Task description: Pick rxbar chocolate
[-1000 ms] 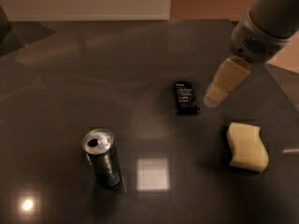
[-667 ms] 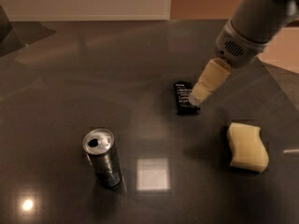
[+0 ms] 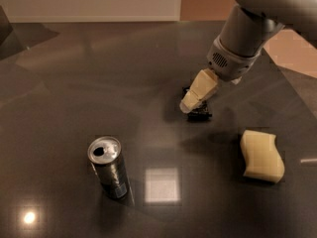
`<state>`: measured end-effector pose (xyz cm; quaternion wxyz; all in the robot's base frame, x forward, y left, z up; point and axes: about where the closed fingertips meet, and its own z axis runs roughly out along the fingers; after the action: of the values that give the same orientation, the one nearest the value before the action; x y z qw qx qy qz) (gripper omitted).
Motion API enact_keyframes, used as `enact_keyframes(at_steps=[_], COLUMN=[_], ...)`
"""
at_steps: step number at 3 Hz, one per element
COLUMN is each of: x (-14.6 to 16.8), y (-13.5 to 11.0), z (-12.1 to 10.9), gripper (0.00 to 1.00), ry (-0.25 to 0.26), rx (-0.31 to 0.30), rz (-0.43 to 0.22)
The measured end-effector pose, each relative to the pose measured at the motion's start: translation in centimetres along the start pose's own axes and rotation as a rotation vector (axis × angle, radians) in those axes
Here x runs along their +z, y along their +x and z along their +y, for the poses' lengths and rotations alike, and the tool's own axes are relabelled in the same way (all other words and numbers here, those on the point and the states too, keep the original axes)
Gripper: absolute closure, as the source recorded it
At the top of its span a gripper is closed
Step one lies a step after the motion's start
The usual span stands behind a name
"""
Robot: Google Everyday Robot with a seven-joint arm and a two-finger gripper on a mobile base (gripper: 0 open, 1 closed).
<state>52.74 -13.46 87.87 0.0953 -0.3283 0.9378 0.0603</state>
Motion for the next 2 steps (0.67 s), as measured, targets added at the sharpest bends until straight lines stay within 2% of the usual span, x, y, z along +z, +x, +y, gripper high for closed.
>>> enact_keyframes(at_steps=[2], x=[4.4], y=[-0.5], z=[-1.1], gripper=[0.0], ry=[0.006], rx=[0.127], rz=[0.107])
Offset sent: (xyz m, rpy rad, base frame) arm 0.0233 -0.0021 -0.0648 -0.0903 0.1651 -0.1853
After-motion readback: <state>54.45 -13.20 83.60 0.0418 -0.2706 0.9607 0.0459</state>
